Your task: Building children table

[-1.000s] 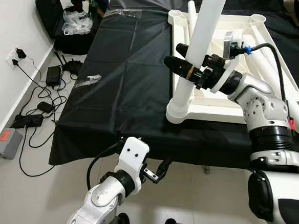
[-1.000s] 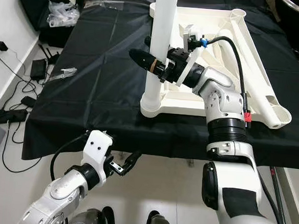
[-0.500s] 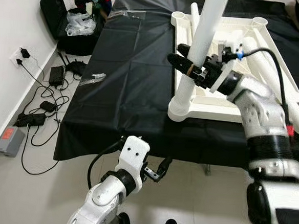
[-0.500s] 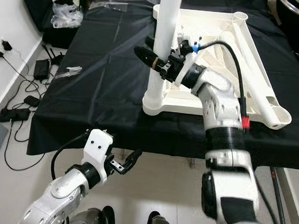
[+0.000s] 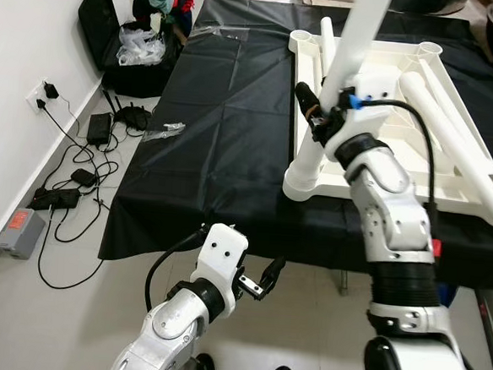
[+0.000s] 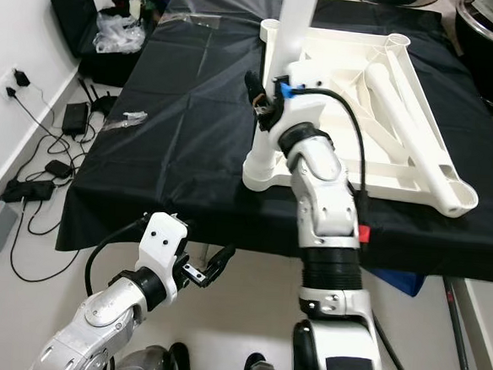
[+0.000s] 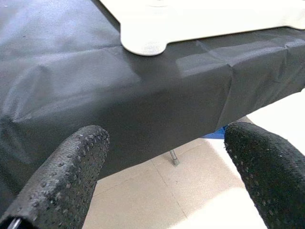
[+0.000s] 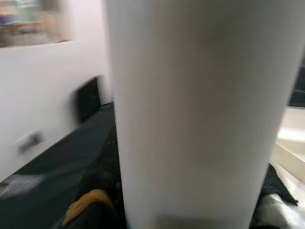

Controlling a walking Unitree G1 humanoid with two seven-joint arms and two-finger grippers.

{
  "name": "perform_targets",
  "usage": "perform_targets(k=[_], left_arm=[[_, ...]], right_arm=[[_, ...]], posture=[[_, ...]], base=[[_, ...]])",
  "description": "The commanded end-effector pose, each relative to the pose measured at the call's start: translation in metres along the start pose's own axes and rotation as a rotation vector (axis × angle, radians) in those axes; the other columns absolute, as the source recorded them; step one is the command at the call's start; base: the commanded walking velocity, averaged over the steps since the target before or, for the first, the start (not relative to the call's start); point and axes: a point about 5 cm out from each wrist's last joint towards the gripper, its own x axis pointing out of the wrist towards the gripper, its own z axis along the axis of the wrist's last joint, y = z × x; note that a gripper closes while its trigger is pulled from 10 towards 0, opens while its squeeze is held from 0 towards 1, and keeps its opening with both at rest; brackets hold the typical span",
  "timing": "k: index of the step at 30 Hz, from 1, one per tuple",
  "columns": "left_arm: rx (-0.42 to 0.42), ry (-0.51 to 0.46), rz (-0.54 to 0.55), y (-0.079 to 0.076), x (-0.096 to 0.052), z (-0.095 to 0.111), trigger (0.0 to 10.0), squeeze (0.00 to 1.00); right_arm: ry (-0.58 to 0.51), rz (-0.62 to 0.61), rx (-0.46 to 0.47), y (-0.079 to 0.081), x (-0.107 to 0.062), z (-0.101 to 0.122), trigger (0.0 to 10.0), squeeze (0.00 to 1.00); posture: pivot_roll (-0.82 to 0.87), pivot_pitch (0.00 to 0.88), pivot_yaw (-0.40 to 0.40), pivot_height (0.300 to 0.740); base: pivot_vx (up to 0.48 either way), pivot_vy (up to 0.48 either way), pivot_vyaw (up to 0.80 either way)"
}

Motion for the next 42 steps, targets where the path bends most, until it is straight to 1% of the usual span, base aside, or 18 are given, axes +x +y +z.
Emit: perform_targets(k=[1, 8, 9, 12, 13, 15, 16, 22, 23, 27, 31, 32, 34, 36, 38, 40, 41, 42], left_arm=[[0.001, 0.021, 0.009, 0.0, -0.002, -0.005, 10.0, 0.0], [0.003, 0.021, 0.014, 0.0, -0.002, -0.004, 10.0, 0.0], [0.002, 0.02, 0.017, 0.0, -0.002, -0.004, 10.0, 0.0], [0.001, 0.02, 0.018, 0.0, -0.002, -0.004, 10.0, 0.0], [0.001, 0.021, 0.019, 0.0, -0.002, -0.004, 10.0, 0.0], [0.0, 0.022, 0.018, 0.0, -0.002, -0.004, 10.0, 0.0], [0.0, 0.023, 0.018, 0.0, -0.002, -0.004, 10.0, 0.0], [0.0, 0.023, 0.018, 0.0, -0.002, -0.005, 10.0, 0.0], [0.0, 0.024, 0.019, 0.0, -0.002, -0.005, 10.0, 0.0], [0.0, 0.024, 0.018, -0.001, -0.003, -0.005, 10.0, 0.0], [0.0, 0.023, 0.019, -0.001, -0.003, -0.005, 10.0, 0.0], [-0.001, 0.023, 0.019, -0.002, -0.003, -0.005, 10.0, 0.0], [-0.001, 0.023, 0.019, -0.002, -0.003, -0.005, 10.0, 0.0], [-0.001, 0.023, 0.019, -0.002, -0.003, -0.005, 10.0, 0.0], [0.001, 0.024, 0.018, -0.002, -0.003, -0.005, 10.0, 0.0], [0.002, 0.025, 0.017, -0.002, -0.003, -0.005, 10.0, 0.0], [0.003, 0.026, 0.016, -0.002, -0.003, -0.005, 10.0, 0.0], [0.003, 0.026, 0.016, -0.002, -0.003, -0.005, 10.0, 0.0]], right_arm=[[0.028, -0.192, -0.028, 0.001, -0.005, -0.009, 0.0, 0.0], [0.008, -0.331, 0.011, 0.015, -0.006, -0.006, 0.0, 0.0], [0.027, -0.326, 0.022, 0.024, -0.005, -0.008, 8.5, 0.0], [0.043, -0.311, 0.026, 0.03, -0.005, -0.009, 8.5, 0.0], [0.051, -0.281, 0.04, 0.035, -0.004, -0.01, 10.0, 0.0], [0.041, -0.241, 0.044, 0.037, -0.003, -0.009, 10.0, 0.0], [0.029, -0.205, 0.039, 0.037, -0.003, -0.008, 10.0, 1.0], [0.019, -0.147, 0.043, 0.036, -0.003, -0.008, 10.0, 1.0], [0.018, -0.133, 0.048, 0.034, -0.002, -0.008, 10.0, 0.0], [0.02, -0.117, 0.05, 0.027, -0.001, -0.008, 10.0, 0.0], [0.034, 0.003, 0.073, 0.02, 0.002, -0.009, 10.0, 0.0], [0.05, 0.082, 0.075, 0.006, 0.005, -0.01, 10.0, 0.0], [0.05, 0.082, 0.075, 0.006, 0.005, -0.01, 10.0, 0.0], [0.064, 0.16, 0.097, -0.004, 0.006, -0.01, 10.0, 0.0], [0.086, 0.34, 0.119, -0.019, 0.005, -0.01, 10.0, 0.0], [0.091, 0.402, 0.115, -0.02, 0.004, -0.011, 10.0, 0.0], [0.087, 0.419, 0.104, -0.024, 0.006, -0.011, 10.0, 1.0], [0.087, 0.419, 0.104, -0.024, 0.006, -0.011, 10.0, 1.0]], posture=[[0.16, 0.24, -0.025, 0.74], [0.16, 0.241, -0.027, 0.74], [0.15, 0.244, -0.028, 0.74], [0.15, 0.244, -0.028, 0.74], [0.15, 0.244, -0.028, 0.74], [0.15, 0.241, -0.03, 0.74], [0.15, 0.239, -0.028, 0.74], [0.15, 0.236, -0.028, 0.74], [0.15, 0.234, -0.027, 0.74], [0.15, 0.231, -0.027, 0.74], [0.15, 0.229, -0.027, 0.74], [0.15, 0.228, -0.029, 0.74], [0.15, 0.228, -0.029, 0.74], [0.15, 0.228, -0.029, 0.74], [0.15, 0.229, -0.027, 0.74], [0.16, 0.229, -0.027, 0.74], [0.16, 0.231, -0.025, 0.74], [0.16, 0.231, -0.025, 0.74]], base=[[0.0, 0.0, 0.0], [0.0, 0.0, 0.0], [0.0, 0.0, 0.0], [0.0, 0.0, 0.0], [0.0, 0.0, 0.0], [0.0, 0.0, 0.0], [0.0, 0.0, 0.0], [0.0, 0.0, 0.0], [0.0, 0.0, 0.0], [0.0, 0.0, 0.0], [0.0, 0.0, 0.0], [0.0, 0.0, 0.0], [0.0, 0.0, 0.0], [0.0, 0.0, 0.0], [0.0, 0.0, 0.0], [0.0, 0.0, 0.0], [0.0, 0.0, 0.0], [0.0, 0.0, 0.0]])
